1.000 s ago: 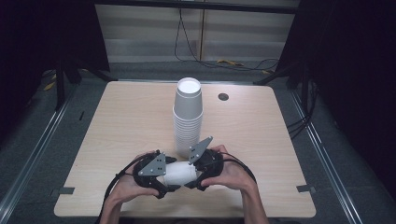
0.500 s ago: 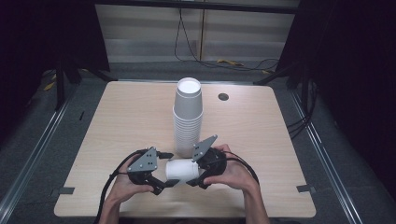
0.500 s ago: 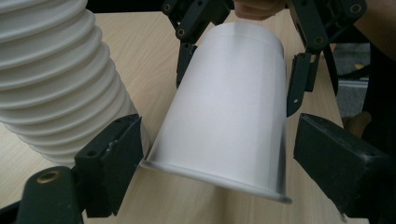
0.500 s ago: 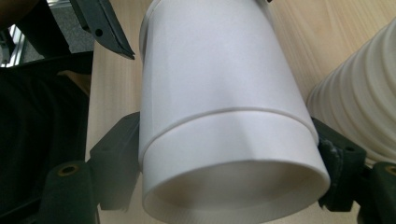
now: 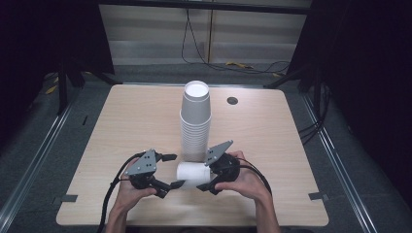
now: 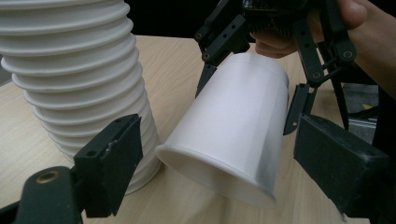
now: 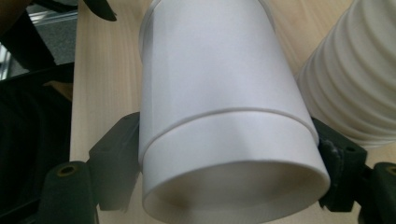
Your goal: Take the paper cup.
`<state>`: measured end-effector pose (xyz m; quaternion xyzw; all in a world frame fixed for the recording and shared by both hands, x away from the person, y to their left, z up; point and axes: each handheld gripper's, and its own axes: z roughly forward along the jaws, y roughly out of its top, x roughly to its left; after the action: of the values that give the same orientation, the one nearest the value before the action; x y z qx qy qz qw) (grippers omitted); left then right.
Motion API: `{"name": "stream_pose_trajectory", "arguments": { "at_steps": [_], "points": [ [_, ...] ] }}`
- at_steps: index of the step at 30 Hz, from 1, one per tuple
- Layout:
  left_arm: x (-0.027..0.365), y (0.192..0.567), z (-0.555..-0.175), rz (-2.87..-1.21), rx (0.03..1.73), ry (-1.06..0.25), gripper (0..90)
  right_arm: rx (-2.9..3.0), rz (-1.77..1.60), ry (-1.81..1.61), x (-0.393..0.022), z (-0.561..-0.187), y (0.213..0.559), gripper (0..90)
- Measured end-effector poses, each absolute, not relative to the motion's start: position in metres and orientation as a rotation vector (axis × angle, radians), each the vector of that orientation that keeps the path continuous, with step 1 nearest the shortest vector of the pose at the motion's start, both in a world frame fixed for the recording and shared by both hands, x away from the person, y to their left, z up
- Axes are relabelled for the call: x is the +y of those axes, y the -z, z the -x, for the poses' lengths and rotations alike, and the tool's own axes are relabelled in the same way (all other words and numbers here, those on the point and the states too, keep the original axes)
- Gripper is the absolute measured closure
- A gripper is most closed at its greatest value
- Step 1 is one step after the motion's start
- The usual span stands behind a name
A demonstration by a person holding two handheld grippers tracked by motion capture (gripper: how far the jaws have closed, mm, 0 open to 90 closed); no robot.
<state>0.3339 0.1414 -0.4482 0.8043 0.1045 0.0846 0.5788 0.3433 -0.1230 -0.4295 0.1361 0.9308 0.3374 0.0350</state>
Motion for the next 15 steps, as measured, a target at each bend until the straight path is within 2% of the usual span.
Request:
{"name": "stream_pose_trajectory", "arguments": {
  "at_steps": [15],
  "points": [
    [0.161,0.45,-0.333,-1.78,0.336,-0.213,15.3,2.709,-0.53,-1.285,-0.136,-0.34,0.442,22.4]
  ]
}}
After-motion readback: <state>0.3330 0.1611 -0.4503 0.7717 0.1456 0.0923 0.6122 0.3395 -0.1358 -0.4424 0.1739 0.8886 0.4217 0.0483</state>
